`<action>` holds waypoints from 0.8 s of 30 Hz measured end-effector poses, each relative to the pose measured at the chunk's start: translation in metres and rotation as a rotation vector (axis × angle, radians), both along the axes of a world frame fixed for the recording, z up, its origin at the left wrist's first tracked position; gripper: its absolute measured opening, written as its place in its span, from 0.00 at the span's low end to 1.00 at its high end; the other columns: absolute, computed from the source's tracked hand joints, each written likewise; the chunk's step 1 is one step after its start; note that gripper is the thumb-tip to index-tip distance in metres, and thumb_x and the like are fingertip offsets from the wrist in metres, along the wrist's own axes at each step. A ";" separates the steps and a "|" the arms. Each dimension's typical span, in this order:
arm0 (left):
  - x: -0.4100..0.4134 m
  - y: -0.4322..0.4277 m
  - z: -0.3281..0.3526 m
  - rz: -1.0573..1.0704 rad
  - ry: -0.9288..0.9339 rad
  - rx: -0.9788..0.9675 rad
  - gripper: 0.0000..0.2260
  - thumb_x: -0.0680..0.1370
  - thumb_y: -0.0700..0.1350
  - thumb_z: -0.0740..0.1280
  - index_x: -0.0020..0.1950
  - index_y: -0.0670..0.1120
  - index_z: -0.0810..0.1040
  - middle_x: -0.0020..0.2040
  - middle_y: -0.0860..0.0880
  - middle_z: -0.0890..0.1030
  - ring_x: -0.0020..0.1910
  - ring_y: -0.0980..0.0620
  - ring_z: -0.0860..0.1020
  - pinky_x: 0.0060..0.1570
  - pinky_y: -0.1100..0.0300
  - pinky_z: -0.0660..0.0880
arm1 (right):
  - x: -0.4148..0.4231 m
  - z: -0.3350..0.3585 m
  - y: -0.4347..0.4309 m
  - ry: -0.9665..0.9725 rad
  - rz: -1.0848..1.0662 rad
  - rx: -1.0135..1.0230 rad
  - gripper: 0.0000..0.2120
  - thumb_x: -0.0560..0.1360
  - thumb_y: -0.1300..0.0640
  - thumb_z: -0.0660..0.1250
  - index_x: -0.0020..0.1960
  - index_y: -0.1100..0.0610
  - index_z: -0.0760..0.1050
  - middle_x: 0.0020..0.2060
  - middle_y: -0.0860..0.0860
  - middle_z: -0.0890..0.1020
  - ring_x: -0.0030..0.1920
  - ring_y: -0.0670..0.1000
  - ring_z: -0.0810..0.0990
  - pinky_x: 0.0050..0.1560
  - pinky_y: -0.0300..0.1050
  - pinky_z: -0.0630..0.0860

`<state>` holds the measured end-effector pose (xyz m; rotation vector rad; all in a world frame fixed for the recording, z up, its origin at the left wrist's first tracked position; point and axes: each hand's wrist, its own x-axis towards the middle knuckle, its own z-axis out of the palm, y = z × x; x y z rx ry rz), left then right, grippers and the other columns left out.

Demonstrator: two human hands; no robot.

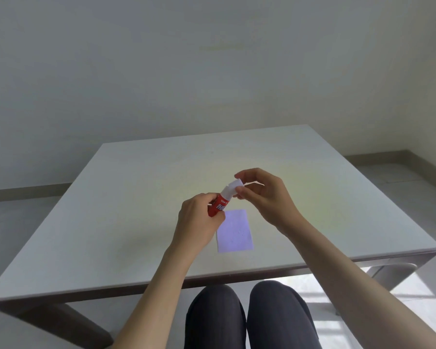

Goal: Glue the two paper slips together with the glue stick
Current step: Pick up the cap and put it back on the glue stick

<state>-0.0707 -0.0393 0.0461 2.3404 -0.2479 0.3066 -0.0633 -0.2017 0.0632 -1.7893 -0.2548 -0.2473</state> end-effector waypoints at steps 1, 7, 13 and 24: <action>0.000 0.000 0.000 -0.002 -0.009 0.008 0.09 0.73 0.40 0.69 0.52 0.45 0.82 0.43 0.49 0.83 0.42 0.48 0.80 0.41 0.59 0.74 | -0.001 0.000 0.000 -0.001 0.008 -0.020 0.08 0.74 0.64 0.68 0.53 0.60 0.78 0.43 0.47 0.82 0.40 0.51 0.83 0.48 0.43 0.80; -0.001 0.001 0.001 -0.013 -0.086 0.085 0.12 0.69 0.42 0.75 0.52 0.45 0.83 0.42 0.47 0.84 0.38 0.49 0.77 0.40 0.62 0.71 | -0.001 0.003 0.000 -0.064 0.037 -0.287 0.10 0.72 0.64 0.71 0.52 0.59 0.81 0.41 0.49 0.83 0.39 0.50 0.84 0.44 0.37 0.79; -0.005 0.002 -0.003 0.066 -0.129 0.192 0.11 0.67 0.47 0.76 0.45 0.48 0.79 0.43 0.52 0.81 0.41 0.49 0.79 0.37 0.57 0.74 | 0.001 -0.003 0.009 -0.047 -0.185 -0.728 0.24 0.74 0.41 0.63 0.28 0.57 0.70 0.22 0.51 0.70 0.24 0.50 0.66 0.28 0.43 0.64; 0.006 0.002 -0.018 0.088 -0.133 0.209 0.15 0.67 0.48 0.76 0.43 0.46 0.70 0.43 0.52 0.76 0.37 0.49 0.75 0.32 0.60 0.64 | 0.001 -0.006 0.023 -0.055 -0.255 -0.834 0.28 0.75 0.35 0.56 0.27 0.56 0.59 0.22 0.50 0.64 0.26 0.52 0.61 0.27 0.43 0.57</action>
